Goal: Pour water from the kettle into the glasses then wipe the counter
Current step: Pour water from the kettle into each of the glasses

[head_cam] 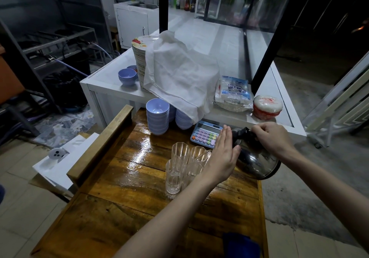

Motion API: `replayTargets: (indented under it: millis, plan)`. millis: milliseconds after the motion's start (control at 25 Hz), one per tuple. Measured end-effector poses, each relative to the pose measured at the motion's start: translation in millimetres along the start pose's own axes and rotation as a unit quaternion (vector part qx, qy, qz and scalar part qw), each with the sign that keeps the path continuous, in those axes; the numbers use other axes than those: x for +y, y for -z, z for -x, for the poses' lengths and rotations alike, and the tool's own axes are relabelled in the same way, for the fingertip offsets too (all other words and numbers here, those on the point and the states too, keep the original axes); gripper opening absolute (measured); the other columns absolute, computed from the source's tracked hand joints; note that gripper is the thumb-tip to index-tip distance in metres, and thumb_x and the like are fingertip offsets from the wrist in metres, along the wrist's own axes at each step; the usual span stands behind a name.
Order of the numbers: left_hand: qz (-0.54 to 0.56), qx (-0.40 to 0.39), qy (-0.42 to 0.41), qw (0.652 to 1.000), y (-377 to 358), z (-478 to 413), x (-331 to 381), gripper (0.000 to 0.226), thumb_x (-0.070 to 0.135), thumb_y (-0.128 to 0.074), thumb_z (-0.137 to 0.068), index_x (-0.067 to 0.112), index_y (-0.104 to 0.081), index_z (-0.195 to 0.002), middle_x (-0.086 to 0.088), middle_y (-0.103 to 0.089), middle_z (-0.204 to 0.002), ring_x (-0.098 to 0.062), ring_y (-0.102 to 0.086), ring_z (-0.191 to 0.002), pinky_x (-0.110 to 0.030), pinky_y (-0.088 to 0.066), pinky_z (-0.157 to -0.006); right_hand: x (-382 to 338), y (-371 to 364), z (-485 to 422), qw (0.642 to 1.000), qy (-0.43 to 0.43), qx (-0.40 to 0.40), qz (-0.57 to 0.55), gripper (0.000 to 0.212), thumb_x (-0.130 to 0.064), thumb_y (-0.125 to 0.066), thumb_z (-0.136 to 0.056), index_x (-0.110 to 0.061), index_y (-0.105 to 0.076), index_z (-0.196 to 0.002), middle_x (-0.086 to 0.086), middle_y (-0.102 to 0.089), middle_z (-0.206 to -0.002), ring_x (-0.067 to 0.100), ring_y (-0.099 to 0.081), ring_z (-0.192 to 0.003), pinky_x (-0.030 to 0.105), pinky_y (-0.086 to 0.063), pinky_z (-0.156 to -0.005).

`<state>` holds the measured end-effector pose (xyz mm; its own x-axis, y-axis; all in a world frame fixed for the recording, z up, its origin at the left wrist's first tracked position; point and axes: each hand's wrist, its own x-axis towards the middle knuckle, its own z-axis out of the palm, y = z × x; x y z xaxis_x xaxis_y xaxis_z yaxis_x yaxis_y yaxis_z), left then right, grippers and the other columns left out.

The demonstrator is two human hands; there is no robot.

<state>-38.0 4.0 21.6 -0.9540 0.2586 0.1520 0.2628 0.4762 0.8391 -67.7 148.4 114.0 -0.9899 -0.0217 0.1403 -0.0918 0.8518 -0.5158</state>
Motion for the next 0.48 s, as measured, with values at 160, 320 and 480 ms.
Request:
replayTargets:
  millis: [160,320,480]
  plan:
    - [0.002,-0.005,0.001,1.000,0.9,-1.2,1.8,0.062,0.032,-0.027,-0.104,0.011,0.005,-0.152,-0.004,0.010,-0.162,-0.008,0.014,-0.146,-0.029,0.004,-0.121,0.8,1.0,-0.8,1.000,-0.002,0.006,0.000,0.037,-0.025,-0.052,-0.092,-0.017,-0.066,-0.059,0.008,-0.067,-0.065,0.017,-0.058,-0.059,0.028,-0.037,-0.051]
    - [0.001,-0.006,-0.001,1.000,0.5,-0.2,1.0,0.062,0.032,-0.027,-0.104,0.011,0.005,-0.153,-0.005,0.010,-0.162,-0.009,0.014,-0.146,-0.029,0.004,-0.121,2.8,-0.2,-0.5,1.000,0.005,0.009,0.001,0.037,-0.025,-0.052,-0.092,-0.013,-0.070,-0.063,0.009,-0.068,-0.066,0.021,-0.061,-0.061,0.030,-0.041,-0.054]
    - [0.000,-0.003,0.001,1.000,0.5,-0.4,1.9,0.062,0.031,-0.028,-0.104,0.009,0.004,-0.152,-0.007,0.009,-0.162,-0.011,0.012,-0.147,-0.031,0.003,-0.121,3.0,-0.6,-0.7,1.000,0.005,0.007,0.001,0.040,-0.032,-0.049,-0.089,-0.015,-0.066,-0.057,0.009,-0.067,-0.063,0.022,-0.060,-0.061,0.033,-0.042,-0.055]
